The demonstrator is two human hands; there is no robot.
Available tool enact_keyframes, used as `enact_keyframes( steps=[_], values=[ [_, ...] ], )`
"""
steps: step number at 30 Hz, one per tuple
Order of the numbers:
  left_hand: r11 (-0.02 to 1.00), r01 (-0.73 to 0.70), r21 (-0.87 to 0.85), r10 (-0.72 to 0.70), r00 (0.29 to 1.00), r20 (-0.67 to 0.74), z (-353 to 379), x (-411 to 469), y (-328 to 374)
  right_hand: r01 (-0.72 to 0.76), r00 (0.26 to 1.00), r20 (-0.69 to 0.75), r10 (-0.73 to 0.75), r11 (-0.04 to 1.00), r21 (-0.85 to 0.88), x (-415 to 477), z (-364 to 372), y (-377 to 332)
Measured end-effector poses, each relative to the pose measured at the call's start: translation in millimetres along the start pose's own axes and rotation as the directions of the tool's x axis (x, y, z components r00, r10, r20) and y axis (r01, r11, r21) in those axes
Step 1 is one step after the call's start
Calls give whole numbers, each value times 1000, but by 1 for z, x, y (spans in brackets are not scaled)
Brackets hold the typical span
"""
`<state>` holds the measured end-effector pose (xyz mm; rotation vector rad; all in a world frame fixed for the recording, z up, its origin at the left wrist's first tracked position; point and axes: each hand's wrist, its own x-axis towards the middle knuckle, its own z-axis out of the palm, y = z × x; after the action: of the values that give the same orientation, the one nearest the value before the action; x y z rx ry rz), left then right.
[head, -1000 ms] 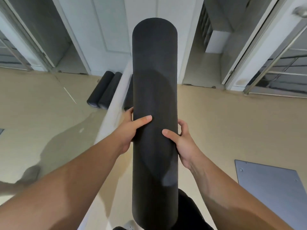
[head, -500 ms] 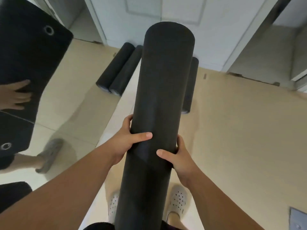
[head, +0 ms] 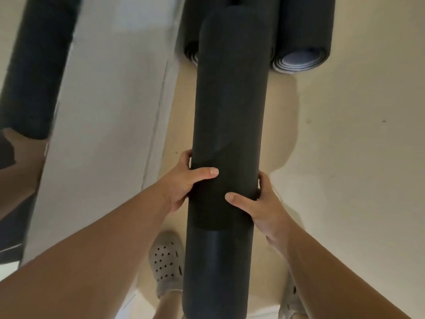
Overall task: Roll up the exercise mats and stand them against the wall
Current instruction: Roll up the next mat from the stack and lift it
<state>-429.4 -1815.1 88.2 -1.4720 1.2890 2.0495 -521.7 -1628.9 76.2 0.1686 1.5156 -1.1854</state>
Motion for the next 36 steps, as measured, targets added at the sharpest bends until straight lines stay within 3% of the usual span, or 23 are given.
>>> enact_keyframes(
  steps=[11, 17, 20, 22, 25, 29, 32, 36],
  values=[
    [999, -39, -28, 41, 996, 77, -39, 122, -73, -33, 997, -73, 25, 994, -107, 100, 8, 75],
    [997, -77, 5, 77, 984, -160, -69, 122, -74, -7, 991, -123, -45, 919, -395, 141, 67, 77],
    [980, -140, 144, 185, 908, -375, -60, 105, -76, -25, 990, -134, -40, 892, -451, 139, 71, 73],
    [925, -145, 350, 293, 859, -420, -53, 93, -91, -57, 992, -128, 3, 908, -416, 136, 67, 69],
    [781, -152, 606, 397, 870, -293, -42, 72, -120, -94, 993, -105, 60, 928, -360, 135, 56, 61],
    [613, -124, 780, 401, 899, -173, -44, 50, -143, -94, 991, -120, 58, 940, -327, 135, 58, 58],
    [460, -36, 887, 428, 885, -185, -51, 43, -151, -105, 985, -164, 46, 923, -371, 141, 83, 54],
    [438, 13, 899, 502, 826, -256, -67, 48, -141, -105, 983, -180, 35, 911, -398, 164, 119, 30]
  ],
)
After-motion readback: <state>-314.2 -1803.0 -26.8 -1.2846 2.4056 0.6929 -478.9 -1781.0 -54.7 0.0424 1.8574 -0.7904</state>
